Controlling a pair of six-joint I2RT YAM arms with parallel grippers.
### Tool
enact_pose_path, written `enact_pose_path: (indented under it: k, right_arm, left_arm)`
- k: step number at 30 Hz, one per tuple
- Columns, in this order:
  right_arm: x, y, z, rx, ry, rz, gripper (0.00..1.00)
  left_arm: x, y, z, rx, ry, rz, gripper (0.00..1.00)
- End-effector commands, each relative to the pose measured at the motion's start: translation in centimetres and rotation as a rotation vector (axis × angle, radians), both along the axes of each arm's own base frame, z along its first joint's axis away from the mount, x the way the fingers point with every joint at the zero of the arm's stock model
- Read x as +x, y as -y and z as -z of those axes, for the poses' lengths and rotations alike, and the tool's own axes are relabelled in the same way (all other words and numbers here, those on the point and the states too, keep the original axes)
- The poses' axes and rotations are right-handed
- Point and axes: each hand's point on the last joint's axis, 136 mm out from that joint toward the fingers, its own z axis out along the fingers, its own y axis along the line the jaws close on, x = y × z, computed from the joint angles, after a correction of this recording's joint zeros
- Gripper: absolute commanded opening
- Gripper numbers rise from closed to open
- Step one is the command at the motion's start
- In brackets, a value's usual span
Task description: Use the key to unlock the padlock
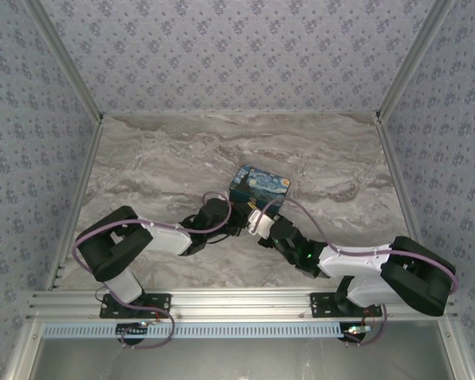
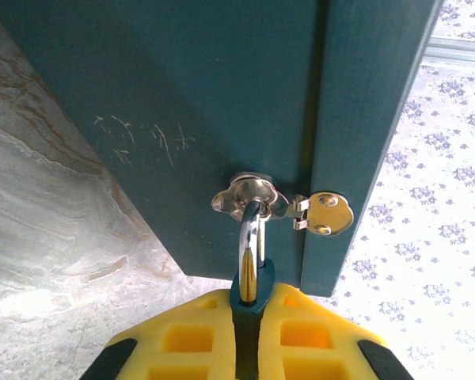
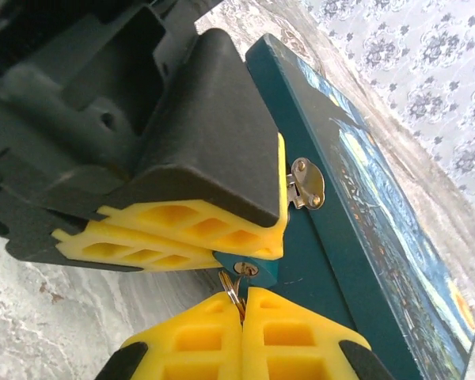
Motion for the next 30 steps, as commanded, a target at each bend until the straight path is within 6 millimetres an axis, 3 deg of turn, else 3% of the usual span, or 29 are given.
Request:
enact_pose_path:
  k: [1, 14, 22, 30]
  right_arm:
    - [1.1, 0.2, -1.9, 0.204, -0.043, 0.091, 0.00]
    - [0.9, 2.2, 0.4, 0.434, -0.312, 0.206, 0.00]
    - [0.8, 3.6, 0.3, 0.664, -0.469, 0.296, 0.00]
    - [0.8, 3.8, 0.9, 0.684, -0.510, 0.324, 0.00]
  left_arm:
    - [0.3, 0.8, -2.7, -0.069, 0.039, 0.013, 0.00]
    - [0.4, 0.8, -2.2, -0.053, 0.037, 0.009, 0.00]
    - [0.5, 1.2, -1.7, -0.062, 0.027, 0.013, 0.00]
    - [0.6, 1.5, -1.5, -0.063, 0.024, 0.017, 0.00]
